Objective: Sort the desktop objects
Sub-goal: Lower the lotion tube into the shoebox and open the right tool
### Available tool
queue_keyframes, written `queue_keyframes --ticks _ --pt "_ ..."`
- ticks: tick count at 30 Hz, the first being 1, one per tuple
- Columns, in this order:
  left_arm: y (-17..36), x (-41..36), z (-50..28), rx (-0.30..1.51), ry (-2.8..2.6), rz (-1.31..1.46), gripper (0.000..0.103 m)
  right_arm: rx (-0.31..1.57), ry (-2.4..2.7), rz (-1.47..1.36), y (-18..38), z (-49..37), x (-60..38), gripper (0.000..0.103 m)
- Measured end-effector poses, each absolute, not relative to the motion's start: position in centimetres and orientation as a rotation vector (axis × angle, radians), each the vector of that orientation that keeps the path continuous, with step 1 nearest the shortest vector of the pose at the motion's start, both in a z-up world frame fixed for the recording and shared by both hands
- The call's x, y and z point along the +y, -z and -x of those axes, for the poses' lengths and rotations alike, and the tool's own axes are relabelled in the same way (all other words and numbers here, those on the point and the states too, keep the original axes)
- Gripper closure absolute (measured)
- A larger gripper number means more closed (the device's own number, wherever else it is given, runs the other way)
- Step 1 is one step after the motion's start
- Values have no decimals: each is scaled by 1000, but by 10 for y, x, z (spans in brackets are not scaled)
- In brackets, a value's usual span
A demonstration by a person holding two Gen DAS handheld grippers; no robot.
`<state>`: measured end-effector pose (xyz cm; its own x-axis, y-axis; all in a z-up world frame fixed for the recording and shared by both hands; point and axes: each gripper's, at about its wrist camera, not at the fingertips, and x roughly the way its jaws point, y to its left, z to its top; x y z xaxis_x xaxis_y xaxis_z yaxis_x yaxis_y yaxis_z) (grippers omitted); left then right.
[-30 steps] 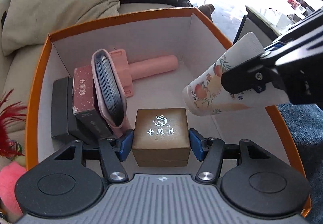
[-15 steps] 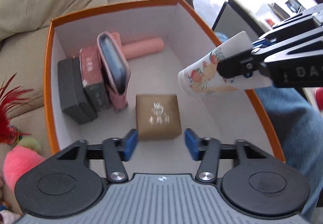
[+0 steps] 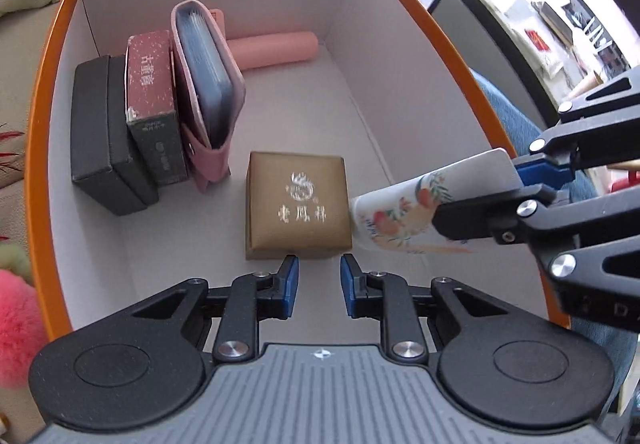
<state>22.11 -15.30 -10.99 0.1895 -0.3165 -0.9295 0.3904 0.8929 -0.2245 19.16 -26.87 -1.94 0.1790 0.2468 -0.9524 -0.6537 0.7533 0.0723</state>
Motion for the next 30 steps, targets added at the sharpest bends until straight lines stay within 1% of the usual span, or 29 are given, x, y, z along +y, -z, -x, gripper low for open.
queue_keyframes --ticks 8,15,22,27,30 --pt "111 -166 -246 1212 460 -75 77 1194 -620 399 23 -223 -266 91" --pt "114 -164 -259 1167 441 -22 77 1163 -637 369 28 -248 -260 91" --pt "123 -163 -262 1175 465 4 77 1134 -612 337 30 -267 -255 91" --pt "110 -153 -247 1190 514 3 77 1108 -577 399 28 -273 -252 92" --pt "97 -143 -238 1166 513 6 77 1079 -578 460 28 -278 -247 92"
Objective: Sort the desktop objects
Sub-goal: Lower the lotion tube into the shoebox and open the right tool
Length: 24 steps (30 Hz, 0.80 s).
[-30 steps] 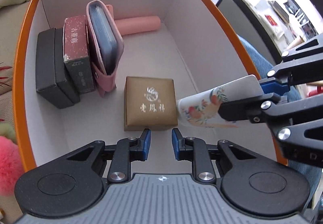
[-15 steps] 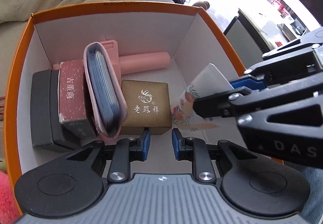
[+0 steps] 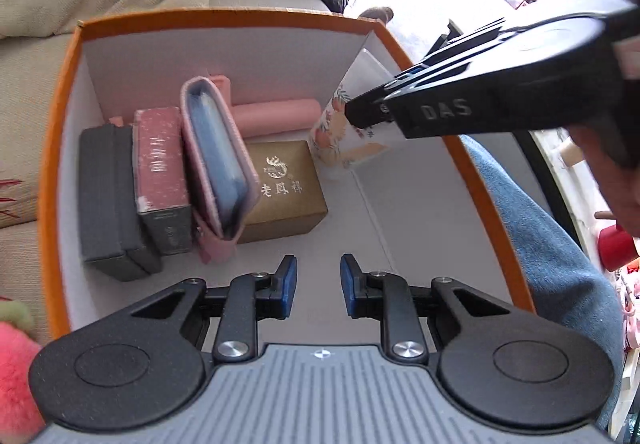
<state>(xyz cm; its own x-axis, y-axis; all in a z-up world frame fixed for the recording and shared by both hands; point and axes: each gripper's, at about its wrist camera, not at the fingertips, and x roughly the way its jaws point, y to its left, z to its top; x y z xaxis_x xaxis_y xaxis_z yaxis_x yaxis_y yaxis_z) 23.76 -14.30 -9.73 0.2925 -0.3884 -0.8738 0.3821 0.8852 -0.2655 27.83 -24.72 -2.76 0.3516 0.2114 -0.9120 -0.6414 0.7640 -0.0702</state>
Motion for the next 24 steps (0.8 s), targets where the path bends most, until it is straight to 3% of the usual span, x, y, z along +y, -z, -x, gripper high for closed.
queue_keyframes --ticks 14,17,19,21,24 --pt "75 -105 -222 1140 467 51 77 1092 -594 566 33 -297 -233 90" --pt "73 -104 -220 1139 472 57 77 1099 -583 556 31 -294 -238 82" --pt "72 -103 -219 1134 473 62 77 1103 -587 561 33 -292 -239 82" --pt "71 -103 -218 1128 468 64 77 1101 -589 582 35 -289 -239 92" --pt "69 -100 -217 1124 469 68 77 1076 -596 644 35 -284 -237 92"
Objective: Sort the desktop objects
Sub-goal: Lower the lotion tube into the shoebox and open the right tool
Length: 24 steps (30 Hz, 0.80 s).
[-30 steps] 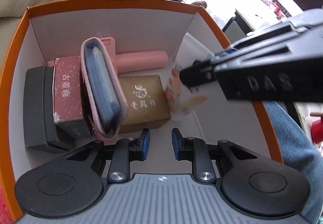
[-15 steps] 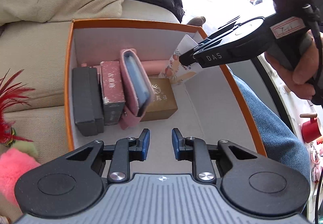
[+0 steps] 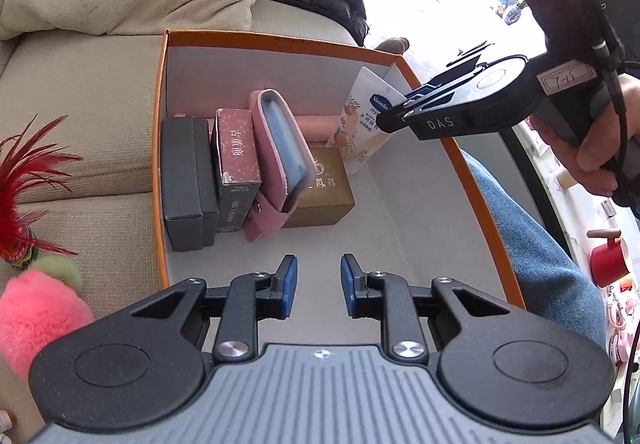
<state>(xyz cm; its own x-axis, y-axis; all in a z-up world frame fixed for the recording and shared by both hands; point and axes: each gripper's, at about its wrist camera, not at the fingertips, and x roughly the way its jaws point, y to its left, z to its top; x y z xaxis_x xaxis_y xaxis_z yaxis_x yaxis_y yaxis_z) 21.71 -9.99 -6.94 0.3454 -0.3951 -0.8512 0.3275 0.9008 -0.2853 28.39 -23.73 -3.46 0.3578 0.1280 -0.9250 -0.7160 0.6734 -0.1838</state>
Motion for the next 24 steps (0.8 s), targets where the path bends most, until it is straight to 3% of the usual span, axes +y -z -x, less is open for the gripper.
queue_keyframes --ticks 13,19,20,22,24 --pt "45 -76 -200 1066 416 88 76 985 -580 795 19 -273 -239 86" --pt "29 -53 -185 985 339 100 75 912 -662 697 -9 -235 -239 85" --pt "29 -49 -185 979 337 108 75 925 -697 683 -7 -229 -238 82" --pt "30 -43 -185 985 317 116 72 964 -738 694 5 -219 -230 62" --pt "33 -38 -186 993 288 121 72 967 -751 741 23 -214 -223 57"
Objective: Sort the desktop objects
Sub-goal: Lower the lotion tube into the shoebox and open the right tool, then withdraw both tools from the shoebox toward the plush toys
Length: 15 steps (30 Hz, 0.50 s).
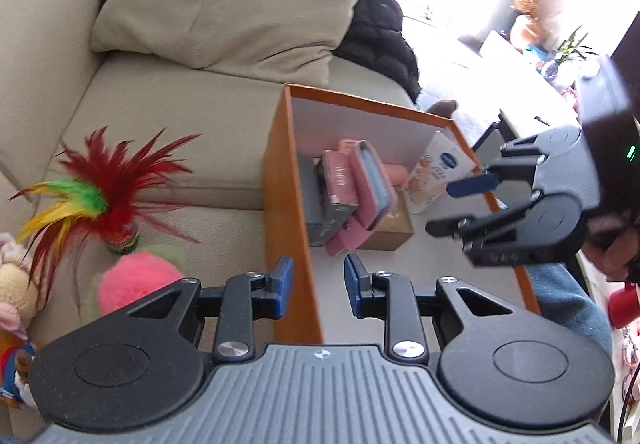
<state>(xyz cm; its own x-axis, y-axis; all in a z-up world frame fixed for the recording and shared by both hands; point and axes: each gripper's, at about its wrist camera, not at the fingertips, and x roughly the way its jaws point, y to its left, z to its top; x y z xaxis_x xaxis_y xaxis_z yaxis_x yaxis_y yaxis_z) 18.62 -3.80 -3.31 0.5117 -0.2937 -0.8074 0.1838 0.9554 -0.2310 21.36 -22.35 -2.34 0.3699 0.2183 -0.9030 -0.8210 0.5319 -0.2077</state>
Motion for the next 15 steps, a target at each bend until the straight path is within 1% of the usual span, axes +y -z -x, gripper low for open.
queue_keyframes --ticks 3,6,7,10,13,15 --pt "37 -31 -186 1005 278 139 72 975 -749 822 54 -218 -213 54" --pt "41 -26 -187 1013 274 146 72 1012 -771 816 75 -238 -209 51" --pt "42 -25 -187 1016 272 147 72 1024 -797 802 79 -242 -209 49" --pt "45 -20 -190 1027 283 173 71 992 -864 850 86 -241 -205 48" --pt "47 -20 -193 1035 286 184 71 930 -918 908 87 -233 -202 49" --pt "47 -21 -193 1035 283 183 71 936 -928 907 87 -232 -200 49"
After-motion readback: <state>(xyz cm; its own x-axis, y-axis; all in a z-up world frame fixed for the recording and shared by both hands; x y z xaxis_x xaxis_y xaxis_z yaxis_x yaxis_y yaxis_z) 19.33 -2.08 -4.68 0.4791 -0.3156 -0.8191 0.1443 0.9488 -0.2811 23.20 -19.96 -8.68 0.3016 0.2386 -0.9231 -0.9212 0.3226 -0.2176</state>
